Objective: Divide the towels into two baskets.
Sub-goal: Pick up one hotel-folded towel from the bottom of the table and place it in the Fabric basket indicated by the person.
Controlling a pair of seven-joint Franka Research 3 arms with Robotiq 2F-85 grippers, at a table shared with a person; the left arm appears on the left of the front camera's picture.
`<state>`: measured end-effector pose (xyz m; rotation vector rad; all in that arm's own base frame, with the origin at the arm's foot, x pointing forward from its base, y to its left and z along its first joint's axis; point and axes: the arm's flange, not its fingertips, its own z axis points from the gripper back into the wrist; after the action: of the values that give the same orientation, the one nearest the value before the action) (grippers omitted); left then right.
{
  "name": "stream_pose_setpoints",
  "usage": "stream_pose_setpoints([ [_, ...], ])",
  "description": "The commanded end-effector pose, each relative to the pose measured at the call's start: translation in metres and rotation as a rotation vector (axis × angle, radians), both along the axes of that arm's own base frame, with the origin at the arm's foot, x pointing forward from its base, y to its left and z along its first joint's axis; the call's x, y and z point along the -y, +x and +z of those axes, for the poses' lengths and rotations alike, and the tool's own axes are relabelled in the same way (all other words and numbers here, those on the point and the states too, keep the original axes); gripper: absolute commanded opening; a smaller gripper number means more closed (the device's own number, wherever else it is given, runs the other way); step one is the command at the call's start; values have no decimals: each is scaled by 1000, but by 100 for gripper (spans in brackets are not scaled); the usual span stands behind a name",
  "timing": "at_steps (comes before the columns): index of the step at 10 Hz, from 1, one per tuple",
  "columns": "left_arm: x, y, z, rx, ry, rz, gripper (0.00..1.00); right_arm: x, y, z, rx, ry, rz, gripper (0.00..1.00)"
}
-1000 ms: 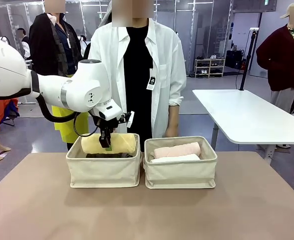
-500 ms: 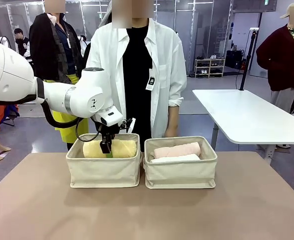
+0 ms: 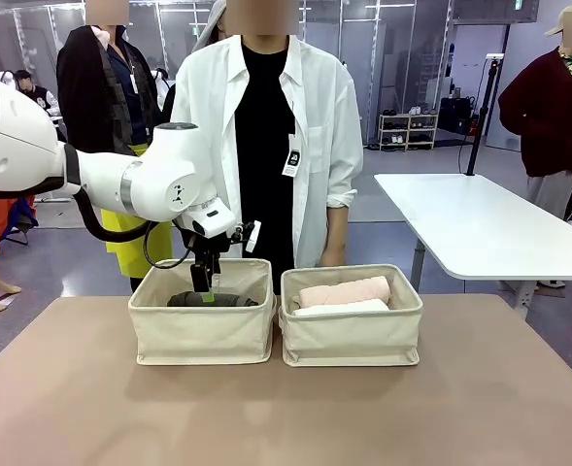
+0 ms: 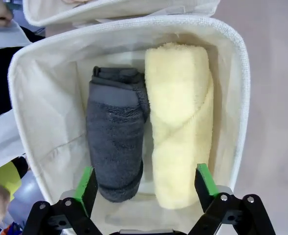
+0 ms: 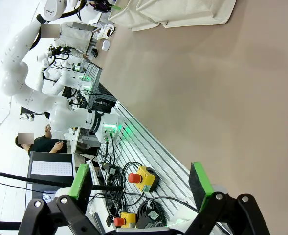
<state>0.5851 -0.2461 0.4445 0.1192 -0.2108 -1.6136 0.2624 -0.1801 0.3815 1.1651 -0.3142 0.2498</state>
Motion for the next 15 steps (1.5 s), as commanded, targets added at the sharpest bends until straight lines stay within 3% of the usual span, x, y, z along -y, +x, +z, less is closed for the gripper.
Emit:
stream_pose_setpoints([
  [1, -9, -15, 10, 21, -6, 31, 100, -2, 1, 3, 20, 4, -2, 100],
  [2, 0, 0, 0, 0, 0, 0, 100, -2, 1, 3, 20, 4, -2, 100],
  [12, 2, -1, -2, -4, -2, 1, 100, -2, 1, 3, 20, 4, -2, 100],
  [13, -12, -9, 18, -183, -155, 57, 100, -2, 1, 3, 20, 4, -2, 100],
  [15, -70, -35, 51, -396, -358, 95, 100, -2, 1, 3, 20, 4, -2, 100],
])
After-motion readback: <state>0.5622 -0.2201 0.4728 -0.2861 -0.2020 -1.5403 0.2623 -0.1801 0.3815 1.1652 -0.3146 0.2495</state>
